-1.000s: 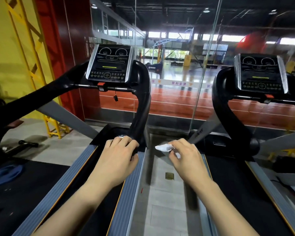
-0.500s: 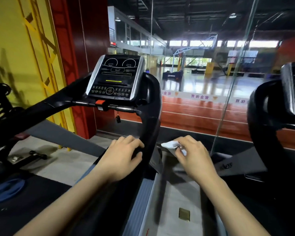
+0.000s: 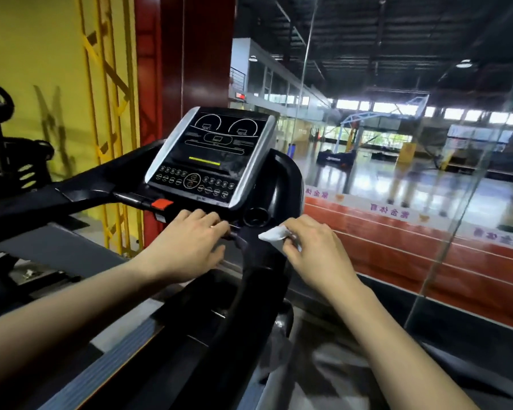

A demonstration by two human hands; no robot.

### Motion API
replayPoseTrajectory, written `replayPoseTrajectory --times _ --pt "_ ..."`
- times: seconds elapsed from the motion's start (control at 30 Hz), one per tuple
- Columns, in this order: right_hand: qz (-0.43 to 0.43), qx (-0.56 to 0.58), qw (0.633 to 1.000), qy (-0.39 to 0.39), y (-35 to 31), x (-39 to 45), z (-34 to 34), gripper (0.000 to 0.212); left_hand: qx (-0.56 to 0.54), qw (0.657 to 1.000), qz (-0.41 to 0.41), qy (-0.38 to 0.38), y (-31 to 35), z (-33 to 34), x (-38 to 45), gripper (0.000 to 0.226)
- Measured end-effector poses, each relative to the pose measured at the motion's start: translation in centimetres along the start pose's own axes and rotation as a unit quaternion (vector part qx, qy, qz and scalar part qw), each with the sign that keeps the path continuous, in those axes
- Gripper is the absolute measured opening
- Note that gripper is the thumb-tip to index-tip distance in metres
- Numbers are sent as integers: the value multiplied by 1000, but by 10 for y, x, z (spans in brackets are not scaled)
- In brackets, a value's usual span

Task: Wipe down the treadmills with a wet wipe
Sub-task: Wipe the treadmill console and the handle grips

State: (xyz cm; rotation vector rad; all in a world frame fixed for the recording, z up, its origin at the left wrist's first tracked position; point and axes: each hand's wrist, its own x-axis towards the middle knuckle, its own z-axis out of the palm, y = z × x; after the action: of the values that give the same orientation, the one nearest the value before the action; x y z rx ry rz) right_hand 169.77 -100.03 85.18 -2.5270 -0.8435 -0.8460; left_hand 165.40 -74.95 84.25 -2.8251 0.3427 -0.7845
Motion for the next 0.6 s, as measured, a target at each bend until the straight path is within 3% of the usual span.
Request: replayPoseTrajectory --times 0.1,0.3,0.47,0.6 --pt "-25 11 1000 -11 26 34 16 16 -23 999 -27 -22 -4 12 35 56" --pt "-69 28 996 -47 80 117 56 16 -41 996 -67 -31 -15 47 111 37" --pt "-112 31 992 -51 130 200 96 18 -11 994 -107 -11 -32 84 178 60" --pt "-134 77 988 -33 175 273 122 25 57 990 -123 29 -44 120 232 42"
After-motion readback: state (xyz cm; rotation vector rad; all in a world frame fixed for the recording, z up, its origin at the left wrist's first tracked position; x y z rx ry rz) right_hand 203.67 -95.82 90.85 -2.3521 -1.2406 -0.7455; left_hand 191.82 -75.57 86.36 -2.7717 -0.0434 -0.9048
